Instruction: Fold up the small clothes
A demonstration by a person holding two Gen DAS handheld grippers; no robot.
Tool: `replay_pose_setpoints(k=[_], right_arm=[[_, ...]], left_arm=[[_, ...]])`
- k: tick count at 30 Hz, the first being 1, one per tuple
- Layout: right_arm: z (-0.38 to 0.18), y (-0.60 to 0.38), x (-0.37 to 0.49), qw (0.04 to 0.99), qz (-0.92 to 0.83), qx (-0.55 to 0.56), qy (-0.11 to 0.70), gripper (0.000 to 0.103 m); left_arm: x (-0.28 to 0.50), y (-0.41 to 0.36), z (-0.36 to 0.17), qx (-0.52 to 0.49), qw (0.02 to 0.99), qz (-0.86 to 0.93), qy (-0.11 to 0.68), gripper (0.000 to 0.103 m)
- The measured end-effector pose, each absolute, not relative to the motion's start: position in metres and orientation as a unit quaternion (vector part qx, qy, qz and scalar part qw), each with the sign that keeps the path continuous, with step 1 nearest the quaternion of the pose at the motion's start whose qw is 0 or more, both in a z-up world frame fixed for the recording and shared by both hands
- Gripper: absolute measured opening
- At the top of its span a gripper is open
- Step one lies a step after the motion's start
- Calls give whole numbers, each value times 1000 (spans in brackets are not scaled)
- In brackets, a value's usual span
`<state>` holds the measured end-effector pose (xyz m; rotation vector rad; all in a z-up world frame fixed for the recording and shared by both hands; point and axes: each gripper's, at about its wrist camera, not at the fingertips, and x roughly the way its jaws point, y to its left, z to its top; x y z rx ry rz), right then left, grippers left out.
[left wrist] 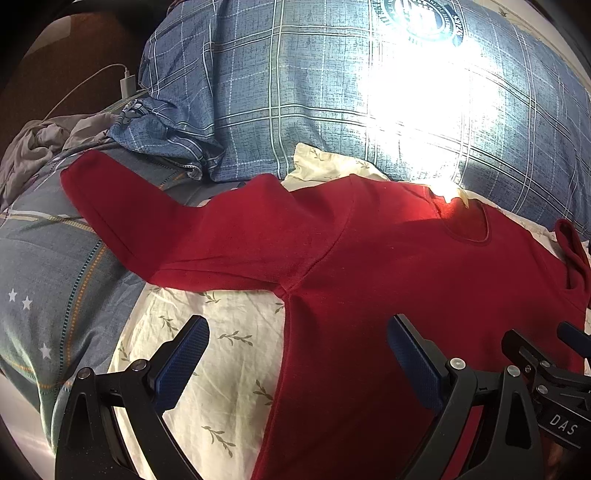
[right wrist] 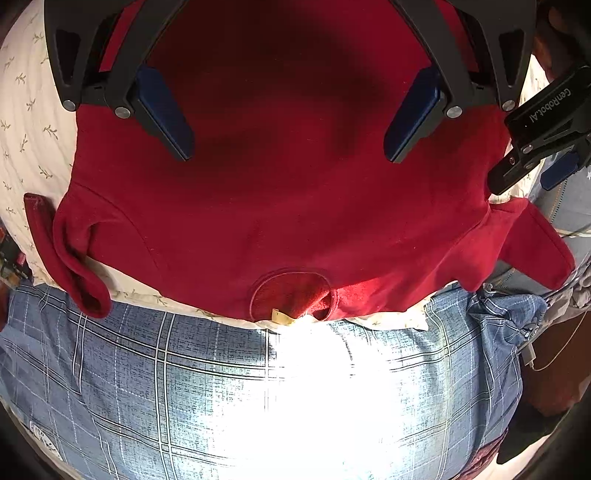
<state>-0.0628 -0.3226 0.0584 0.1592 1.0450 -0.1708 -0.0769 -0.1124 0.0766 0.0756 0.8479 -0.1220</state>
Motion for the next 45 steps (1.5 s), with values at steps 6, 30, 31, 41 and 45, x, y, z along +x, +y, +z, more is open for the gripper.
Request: replay_pose_setpoints(k=[6, 30, 31, 41, 45], right_arm=[[55, -319, -59, 859, -73, 80, 501, 102], [45, -302, -46, 854, -41, 72, 513, 101], [44, -302, -46, 854, -40, 71, 514, 101], [40, -303, -49, 852, -41, 75, 517, 101], [40, -305, -52, 853, -40, 78, 515, 101]], left_arm=[[-70, -100, 79, 32, 911, -47, 409, 97], [91, 56, 80, 18, 894, 215, 392, 85], [95, 53, 78, 22, 894, 218, 391, 85], [118, 61, 75, 36, 903, 199, 379, 11], [108, 67, 90, -6, 910, 166, 380, 8]])
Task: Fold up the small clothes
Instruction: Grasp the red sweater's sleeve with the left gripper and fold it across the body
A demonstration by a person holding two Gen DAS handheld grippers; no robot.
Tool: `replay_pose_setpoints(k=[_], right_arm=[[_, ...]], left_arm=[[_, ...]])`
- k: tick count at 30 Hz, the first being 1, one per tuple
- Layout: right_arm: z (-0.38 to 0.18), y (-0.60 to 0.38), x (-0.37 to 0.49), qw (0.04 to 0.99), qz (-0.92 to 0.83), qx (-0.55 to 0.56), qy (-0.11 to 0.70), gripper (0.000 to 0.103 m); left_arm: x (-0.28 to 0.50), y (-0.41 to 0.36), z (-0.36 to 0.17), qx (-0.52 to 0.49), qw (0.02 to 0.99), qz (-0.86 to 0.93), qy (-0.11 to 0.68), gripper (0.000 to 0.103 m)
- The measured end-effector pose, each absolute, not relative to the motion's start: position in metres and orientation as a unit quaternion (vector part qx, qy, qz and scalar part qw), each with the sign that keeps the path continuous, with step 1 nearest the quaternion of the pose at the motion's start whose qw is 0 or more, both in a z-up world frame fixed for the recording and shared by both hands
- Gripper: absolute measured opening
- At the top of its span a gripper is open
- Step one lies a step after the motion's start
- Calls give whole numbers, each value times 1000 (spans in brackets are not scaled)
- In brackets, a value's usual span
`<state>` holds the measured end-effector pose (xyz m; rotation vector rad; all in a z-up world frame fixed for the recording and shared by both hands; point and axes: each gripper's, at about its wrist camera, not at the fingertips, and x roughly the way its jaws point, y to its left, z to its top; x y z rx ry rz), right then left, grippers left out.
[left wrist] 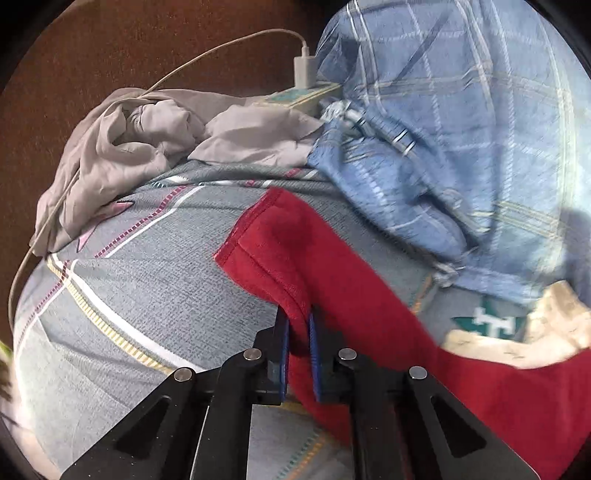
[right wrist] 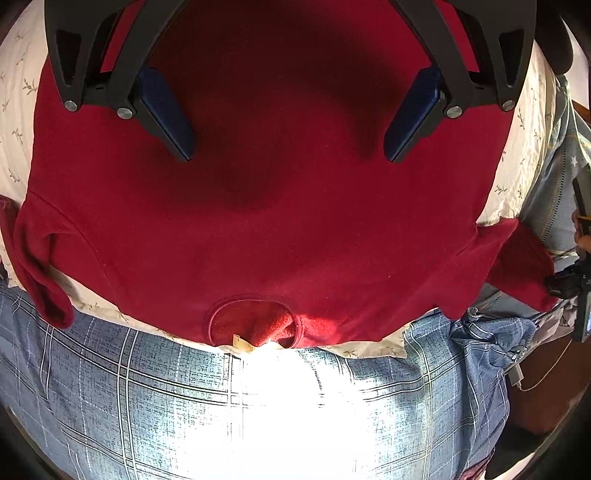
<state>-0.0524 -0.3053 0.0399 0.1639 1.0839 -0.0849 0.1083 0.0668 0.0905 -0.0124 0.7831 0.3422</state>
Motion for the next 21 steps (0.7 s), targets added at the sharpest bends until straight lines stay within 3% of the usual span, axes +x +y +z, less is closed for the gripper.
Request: replay_pose_setpoints(k=[11, 21], right_arm=[[46, -334, -62, 853, -69, 113, 504, 102], [57, -384, -85, 852, -112, 149, 489, 102]], left_arm=[[23, -54, 175, 0, 949, -53, 312, 8], [-9, -180, 139, 24, 910, -187, 369, 8]])
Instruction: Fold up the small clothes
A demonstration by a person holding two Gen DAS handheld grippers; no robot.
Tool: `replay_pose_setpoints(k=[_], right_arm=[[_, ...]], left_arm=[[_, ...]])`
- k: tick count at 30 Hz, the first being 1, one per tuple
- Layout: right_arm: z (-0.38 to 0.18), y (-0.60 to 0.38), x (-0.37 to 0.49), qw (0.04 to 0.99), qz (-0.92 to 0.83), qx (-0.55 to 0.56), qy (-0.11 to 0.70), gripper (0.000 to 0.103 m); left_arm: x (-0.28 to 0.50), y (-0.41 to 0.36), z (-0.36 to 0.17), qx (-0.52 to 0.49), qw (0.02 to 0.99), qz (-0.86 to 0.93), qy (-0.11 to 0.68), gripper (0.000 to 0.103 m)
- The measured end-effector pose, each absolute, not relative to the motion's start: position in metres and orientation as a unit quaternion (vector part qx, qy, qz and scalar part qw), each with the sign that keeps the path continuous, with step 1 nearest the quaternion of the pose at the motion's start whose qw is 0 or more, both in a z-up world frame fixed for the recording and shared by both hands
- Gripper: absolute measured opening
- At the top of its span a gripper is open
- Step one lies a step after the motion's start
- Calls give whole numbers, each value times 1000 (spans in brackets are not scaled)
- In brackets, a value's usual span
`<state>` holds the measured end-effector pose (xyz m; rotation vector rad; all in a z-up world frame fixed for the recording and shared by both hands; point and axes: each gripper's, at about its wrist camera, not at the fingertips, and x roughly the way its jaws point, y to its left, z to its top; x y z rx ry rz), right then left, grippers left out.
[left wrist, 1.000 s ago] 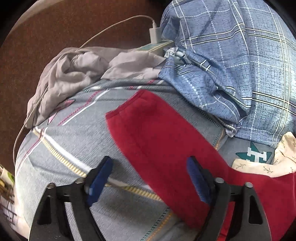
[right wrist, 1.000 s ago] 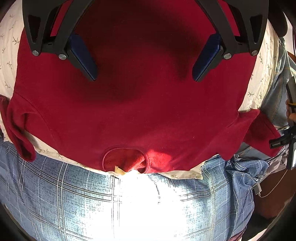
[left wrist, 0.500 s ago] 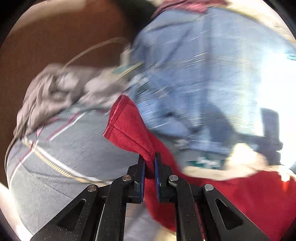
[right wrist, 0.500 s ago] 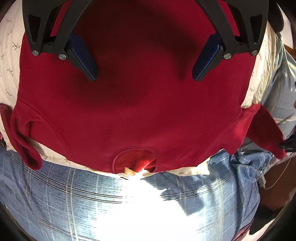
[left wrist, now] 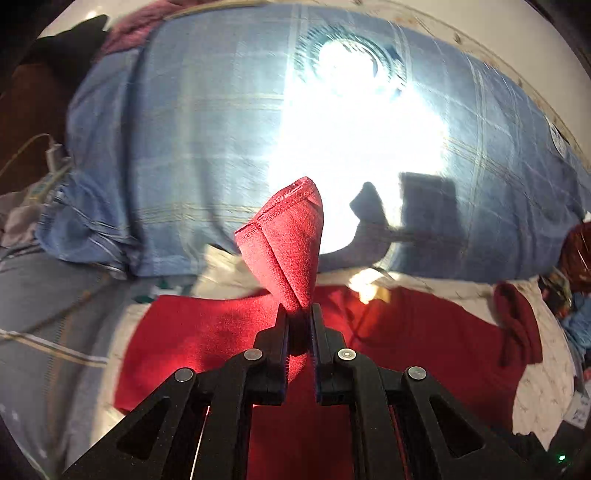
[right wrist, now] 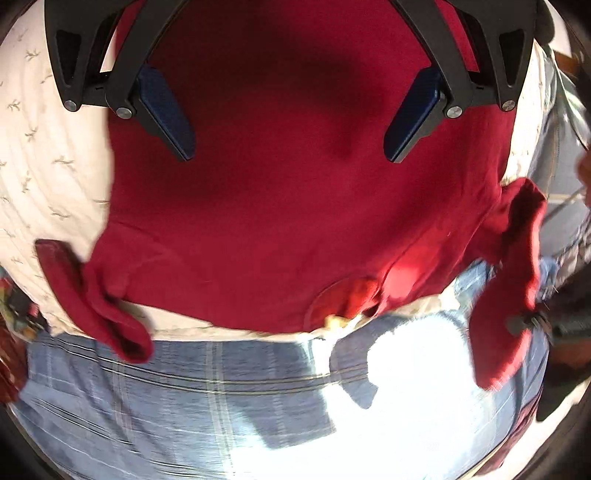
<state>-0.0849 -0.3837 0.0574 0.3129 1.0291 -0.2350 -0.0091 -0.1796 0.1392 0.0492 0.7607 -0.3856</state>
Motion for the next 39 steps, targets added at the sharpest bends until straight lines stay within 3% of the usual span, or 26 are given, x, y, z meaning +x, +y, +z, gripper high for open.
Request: replay_pose_setpoints(k=[10, 15, 17, 21, 24, 27, 29, 31, 32, 33, 34, 39], right_arm=[[71, -434, -102, 849, -154, 193, 467, 102], [80, -431, -93, 860, -134, 184, 457, 101], [82, -426, -85, 865, -125, 175, 453, 101], [78, -413, -64, 871, -98, 156, 455, 101], [66, -405, -40, 869, -84, 138, 467, 100], [48, -399, -10, 863, -70, 124, 485, 85], [32, -394, 7, 849, -65, 119, 511, 50], [25, -388, 14, 849, -63, 112, 512, 37], [26, -382, 15, 856, -58, 96, 504, 19], [27, -377, 15, 858, -50, 83, 505, 11], [30, -373, 14, 861, -46, 69, 502, 5], [76, -398, -12, 889, -53, 93, 445, 5]], left_arm=[[10, -233, 62, 22, 854, -247, 458, 12], [8, -213, 80, 8, 851, -276, 447, 50], [-4, -184, 100, 10, 869, -265, 418, 59], [-12, -137, 124, 68, 918, -181, 346, 64], [-1, -103, 123, 75, 932, -118, 335, 64], [14, -70, 117, 31, 932, -85, 351, 64], [23, -54, 114, 1, 931, -70, 357, 64], [29, -47, 113, -15, 932, -59, 358, 64], [32, -45, 113, -17, 933, -53, 357, 64], [32, -43, 113, -18, 933, -49, 355, 64], [30, -43, 114, -18, 934, -46, 354, 64], [16, -43, 117, -27, 937, -53, 345, 64]])
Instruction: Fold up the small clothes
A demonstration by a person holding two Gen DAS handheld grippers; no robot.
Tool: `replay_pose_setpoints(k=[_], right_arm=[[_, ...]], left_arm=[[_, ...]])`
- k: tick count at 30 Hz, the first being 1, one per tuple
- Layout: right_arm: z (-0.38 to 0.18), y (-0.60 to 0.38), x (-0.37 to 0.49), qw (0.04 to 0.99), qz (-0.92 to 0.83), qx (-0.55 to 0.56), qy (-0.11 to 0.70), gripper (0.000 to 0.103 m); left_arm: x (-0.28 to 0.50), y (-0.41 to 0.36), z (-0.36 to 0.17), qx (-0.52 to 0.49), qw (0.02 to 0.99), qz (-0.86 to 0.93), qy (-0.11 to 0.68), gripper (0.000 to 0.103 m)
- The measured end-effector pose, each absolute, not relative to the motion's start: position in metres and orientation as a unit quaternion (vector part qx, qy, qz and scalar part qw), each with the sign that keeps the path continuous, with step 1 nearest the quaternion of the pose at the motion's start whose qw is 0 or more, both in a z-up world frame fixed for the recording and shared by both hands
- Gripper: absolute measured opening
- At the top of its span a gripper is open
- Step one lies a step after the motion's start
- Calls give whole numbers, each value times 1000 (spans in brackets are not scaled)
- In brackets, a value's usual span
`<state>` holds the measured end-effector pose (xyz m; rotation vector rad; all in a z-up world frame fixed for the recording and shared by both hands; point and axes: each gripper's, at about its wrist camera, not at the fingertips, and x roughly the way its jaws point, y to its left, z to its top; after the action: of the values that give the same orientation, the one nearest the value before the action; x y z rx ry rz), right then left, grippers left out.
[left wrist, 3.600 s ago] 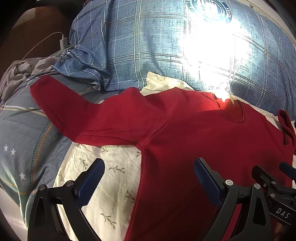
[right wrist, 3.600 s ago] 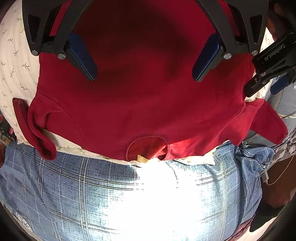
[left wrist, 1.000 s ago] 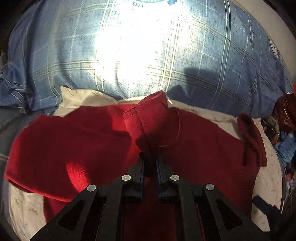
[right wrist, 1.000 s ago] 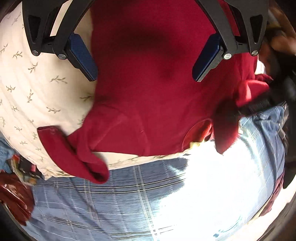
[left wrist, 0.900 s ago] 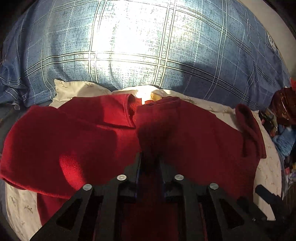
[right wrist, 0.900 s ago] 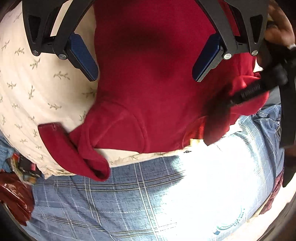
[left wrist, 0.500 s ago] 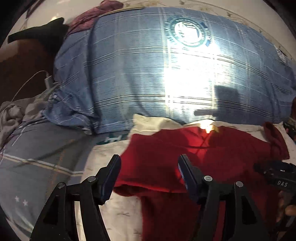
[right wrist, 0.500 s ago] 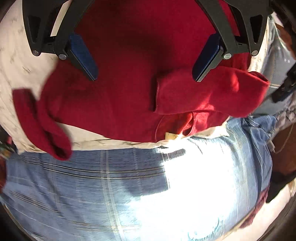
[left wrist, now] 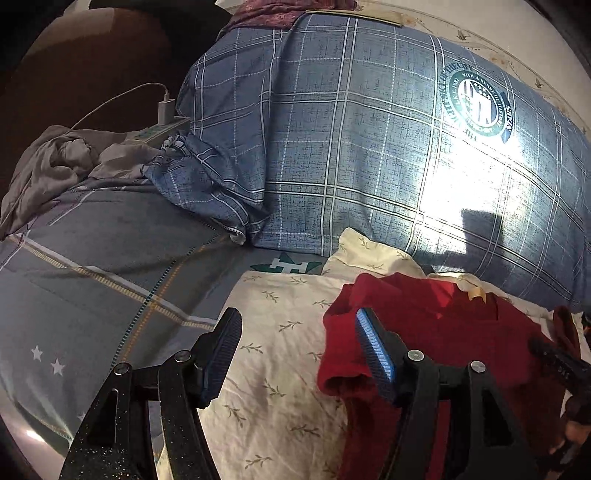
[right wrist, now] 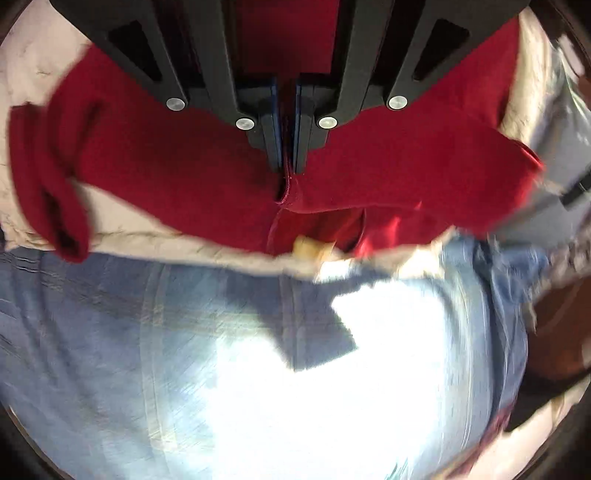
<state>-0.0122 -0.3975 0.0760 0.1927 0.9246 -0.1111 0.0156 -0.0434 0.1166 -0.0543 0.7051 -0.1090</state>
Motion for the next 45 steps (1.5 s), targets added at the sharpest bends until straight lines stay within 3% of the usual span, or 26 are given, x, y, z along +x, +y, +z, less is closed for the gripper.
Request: replay_pose_setpoints(k=[4, 15, 20, 22, 24, 25, 26, 33, 37, 39, 40, 41, 43, 45], right_arm=[[93, -434, -25, 892, -132, 72, 426, 5], [47, -468, -18, 857, -180, 73, 477, 5], [41, -488, -29, 838, -219, 81, 494, 6], [52, -485, -34, 851, -199, 106, 474, 14], [69, -467, -30, 874, -150, 122, 447, 38], [75, -452, -22, 883, -105, 122, 441, 58], [78, -434, -13, 889, -51, 121, 438, 65], [58, -312, 62, 871, 154, 47, 463, 63], [32, -267, 95, 845, 215, 1, 489, 73], [15, -255, 106, 824, 238, 2, 514, 71], [6, -248, 107, 813, 241, -14, 530, 50], [5, -240, 102, 812, 242, -40, 529, 21], [13, -232, 88, 826, 240, -80, 504, 11], [23, -233, 83, 844, 218, -83, 483, 9]], left_arm=[[13, -52, 107, -12, 933, -57, 356, 64], [43, -104, 54, 74, 909, -51, 407, 64], [64, -81, 28, 4, 897, -43, 440, 69], [64, -80, 29, -8, 896, -47, 441, 69], [63, -81, 31, -2, 898, -49, 437, 69], [62, -80, 30, -1, 899, -49, 434, 69], [60, -80, 30, -1, 901, -49, 432, 69], [58, -72, 26, -10, 904, -64, 424, 74], [62, -67, 25, -18, 900, -72, 430, 78], [64, -66, 23, -18, 899, -73, 431, 79], [65, -66, 23, -17, 899, -73, 431, 79], [66, -67, 23, -18, 899, -73, 432, 79], [66, -66, 23, -18, 899, -73, 431, 79], [67, -66, 24, -19, 901, -68, 428, 79]])
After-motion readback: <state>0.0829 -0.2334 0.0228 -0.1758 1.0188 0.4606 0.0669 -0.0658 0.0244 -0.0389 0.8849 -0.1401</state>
